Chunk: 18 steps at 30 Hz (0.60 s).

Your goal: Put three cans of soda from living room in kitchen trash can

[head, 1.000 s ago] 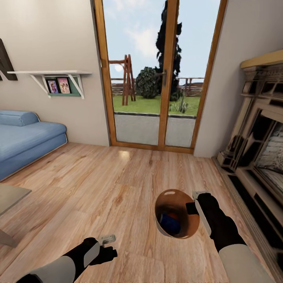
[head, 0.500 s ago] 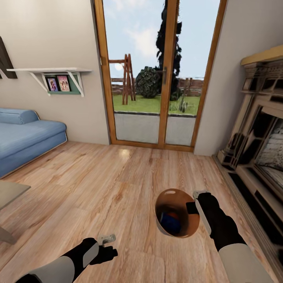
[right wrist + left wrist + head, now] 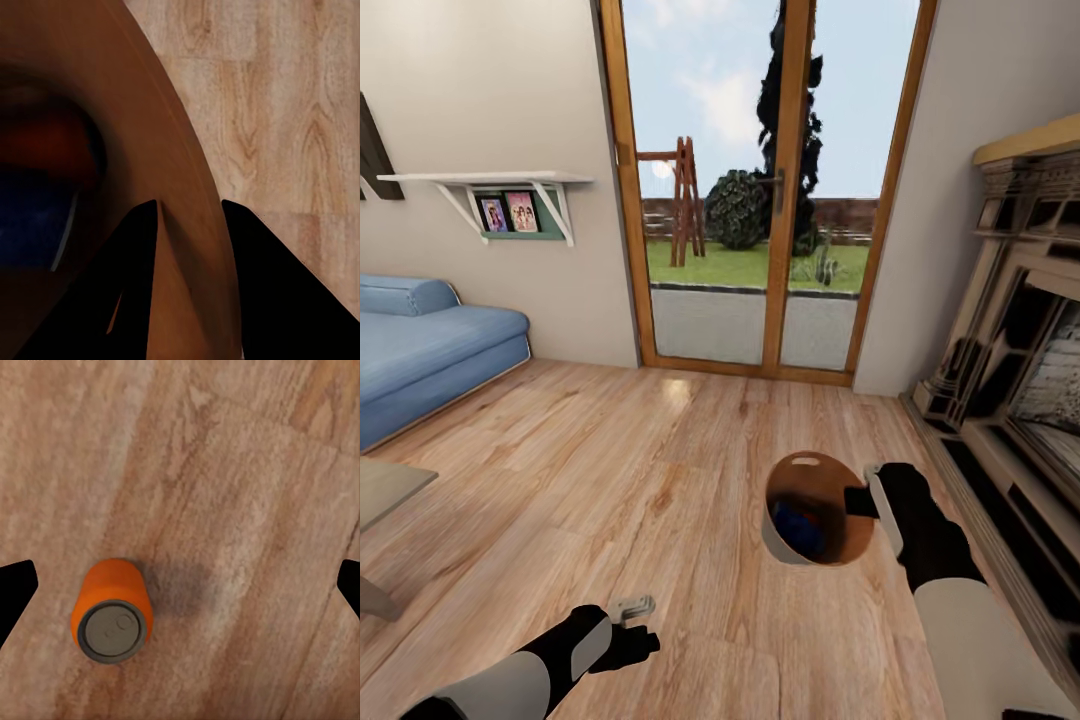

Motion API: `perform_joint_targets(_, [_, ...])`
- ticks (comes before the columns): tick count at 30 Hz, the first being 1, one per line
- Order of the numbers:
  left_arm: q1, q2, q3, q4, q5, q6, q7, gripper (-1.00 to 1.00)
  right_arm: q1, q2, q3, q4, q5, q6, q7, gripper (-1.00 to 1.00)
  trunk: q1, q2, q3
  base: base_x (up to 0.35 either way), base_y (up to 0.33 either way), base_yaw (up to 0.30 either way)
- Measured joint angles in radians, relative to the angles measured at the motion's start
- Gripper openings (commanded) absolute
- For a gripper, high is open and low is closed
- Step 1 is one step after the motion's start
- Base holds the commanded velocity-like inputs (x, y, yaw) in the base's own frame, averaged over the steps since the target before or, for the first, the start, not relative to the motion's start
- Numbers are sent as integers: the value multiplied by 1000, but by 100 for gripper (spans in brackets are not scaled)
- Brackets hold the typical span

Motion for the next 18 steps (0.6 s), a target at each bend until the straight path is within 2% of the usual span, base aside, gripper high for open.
perform_joint_targets(6, [0,0,0,0,1,1,1,100,-135,2,-4,162,9,0,-26,-100,0,0,0,0,0,0])
perform_joint_targets(8, [0,0,0,1,2,1,1,100,-196,6,-3,251,10,0,-50,-100,0,0,0,0,0,0])
perform_joint_targets(12, [7,0,1,1,2,1,1,100,-283,25,-3,370,16,0,-87,-100,0,0,0,0,0,0])
perform_joint_targets(15, [13,0,1,1,3,0,0,100,-365,38,-5,468,-10,0,-128,-100,0,0,0,0,0,0])
perform_joint_targets(18, [14,0,1,1,3,0,0,100,-411,44,-5,526,6,0,-149,-100,0,0,0,0,0,0])
